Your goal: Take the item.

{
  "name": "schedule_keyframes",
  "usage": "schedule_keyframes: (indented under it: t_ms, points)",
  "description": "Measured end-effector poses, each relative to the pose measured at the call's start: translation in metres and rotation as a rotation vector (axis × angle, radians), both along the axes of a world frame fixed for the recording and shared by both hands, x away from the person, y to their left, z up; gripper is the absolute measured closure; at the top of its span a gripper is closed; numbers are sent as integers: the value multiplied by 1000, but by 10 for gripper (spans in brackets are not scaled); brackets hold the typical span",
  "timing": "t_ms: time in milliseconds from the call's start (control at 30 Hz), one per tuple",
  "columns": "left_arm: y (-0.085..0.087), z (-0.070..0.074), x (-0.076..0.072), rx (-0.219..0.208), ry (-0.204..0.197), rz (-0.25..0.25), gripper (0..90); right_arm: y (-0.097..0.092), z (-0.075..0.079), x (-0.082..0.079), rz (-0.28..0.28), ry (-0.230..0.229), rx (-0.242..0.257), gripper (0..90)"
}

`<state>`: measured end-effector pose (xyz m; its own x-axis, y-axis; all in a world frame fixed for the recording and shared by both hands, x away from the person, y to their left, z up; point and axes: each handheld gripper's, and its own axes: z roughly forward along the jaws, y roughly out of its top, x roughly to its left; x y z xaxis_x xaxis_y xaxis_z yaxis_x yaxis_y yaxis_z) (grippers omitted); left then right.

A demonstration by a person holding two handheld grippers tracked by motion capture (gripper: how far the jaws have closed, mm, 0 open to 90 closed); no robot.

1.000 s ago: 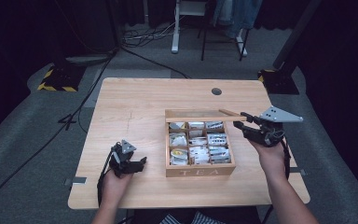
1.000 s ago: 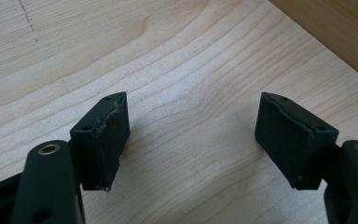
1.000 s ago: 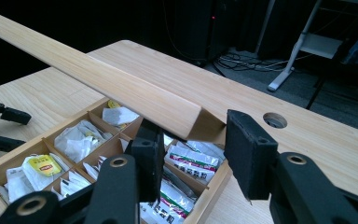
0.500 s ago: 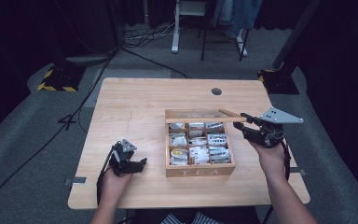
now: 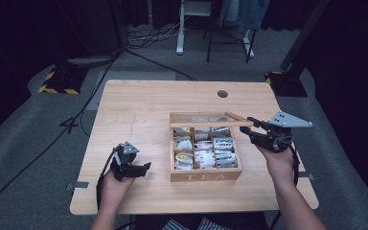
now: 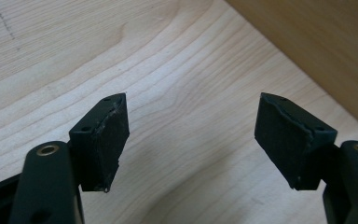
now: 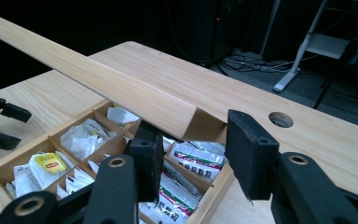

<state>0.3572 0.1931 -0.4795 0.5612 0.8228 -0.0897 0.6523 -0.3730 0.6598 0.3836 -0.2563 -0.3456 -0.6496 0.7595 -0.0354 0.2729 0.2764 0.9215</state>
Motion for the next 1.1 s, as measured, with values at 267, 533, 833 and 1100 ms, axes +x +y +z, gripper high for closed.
schedule_keyframes:
  t_ms: [267,533,833,1100]
  points:
    - [-3,20,-12,-36,-19,-30,273,0,0,0,0,1,2,567]
    - [-13,40,-18,-85,-26,-64,296,0,0,0,1,1,-1,567]
    - [-36,69,-26,-100,-54,-137,302,1,-1,-2,-6,-7,-7,567]
    - [-58,86,-30,-88,-60,-197,305,1,-2,-2,-8,-6,-10,566]
